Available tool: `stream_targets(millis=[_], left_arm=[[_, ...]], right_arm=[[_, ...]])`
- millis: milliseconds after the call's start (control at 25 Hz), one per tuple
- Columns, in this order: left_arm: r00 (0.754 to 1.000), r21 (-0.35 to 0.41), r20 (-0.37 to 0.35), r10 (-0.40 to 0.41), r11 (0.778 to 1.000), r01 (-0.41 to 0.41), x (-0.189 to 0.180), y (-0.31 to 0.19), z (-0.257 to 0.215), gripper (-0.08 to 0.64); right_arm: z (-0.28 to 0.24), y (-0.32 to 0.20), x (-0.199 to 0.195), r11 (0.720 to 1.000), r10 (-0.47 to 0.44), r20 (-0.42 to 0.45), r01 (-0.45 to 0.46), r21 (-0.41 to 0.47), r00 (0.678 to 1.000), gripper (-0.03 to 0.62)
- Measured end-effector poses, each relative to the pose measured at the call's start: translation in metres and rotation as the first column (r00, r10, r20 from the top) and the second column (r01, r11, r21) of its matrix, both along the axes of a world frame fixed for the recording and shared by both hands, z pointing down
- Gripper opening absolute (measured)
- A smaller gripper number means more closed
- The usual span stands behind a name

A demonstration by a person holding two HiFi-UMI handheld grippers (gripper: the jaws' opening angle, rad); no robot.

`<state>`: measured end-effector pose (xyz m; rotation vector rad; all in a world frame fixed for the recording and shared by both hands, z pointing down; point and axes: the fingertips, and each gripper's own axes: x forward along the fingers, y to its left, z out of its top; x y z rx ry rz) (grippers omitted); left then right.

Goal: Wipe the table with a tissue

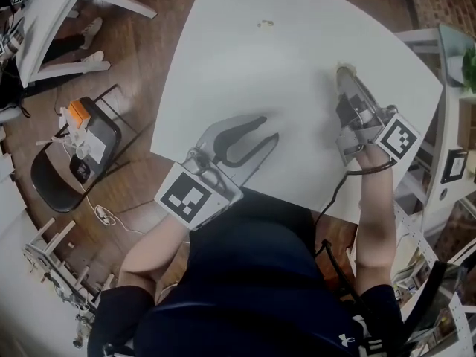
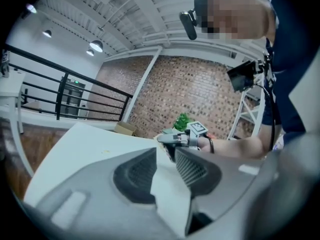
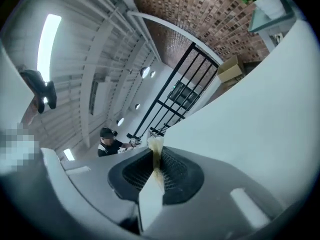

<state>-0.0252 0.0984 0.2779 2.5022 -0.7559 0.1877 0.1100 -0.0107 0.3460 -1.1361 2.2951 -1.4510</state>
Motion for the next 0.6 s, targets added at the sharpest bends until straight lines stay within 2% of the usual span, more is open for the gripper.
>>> stream_targets(millis=[120, 240, 400, 600], left_arm=[[0.999, 0.023, 0.013, -0.037, 0.999, 0.037, 0.002, 0.006, -0.004, 0.118], [0.997, 0.045, 0.029, -0.066, 0.997, 0.064, -0.006, 0.008, -0.005, 0.118], [0.995, 0.053, 0.019, -0.094, 0.994, 0.093, -0.032, 0.0, -0.005, 0.118], [0.997, 0.035, 0.006, -0.075, 0.997, 0.075, -0.071, -0.013, 0.0, 0.118]], right_arm=[[-0.01, 0.003, -0.004, 0.999, -0.031, 0.054, 0.03, 0.014, 0.998, 0.034], [-0.012, 0.006, -0.012, 0.998, -0.065, 0.029, 0.064, 0.019, 0.997, 0.034], [-0.014, -0.003, -0.032, 0.998, -0.065, 0.001, 0.065, 0.026, 0.998, 0.034], [-0.005, -0.024, -0.063, 0.999, -0.044, -0.06, 0.045, 0.017, 0.997, 0.034]])
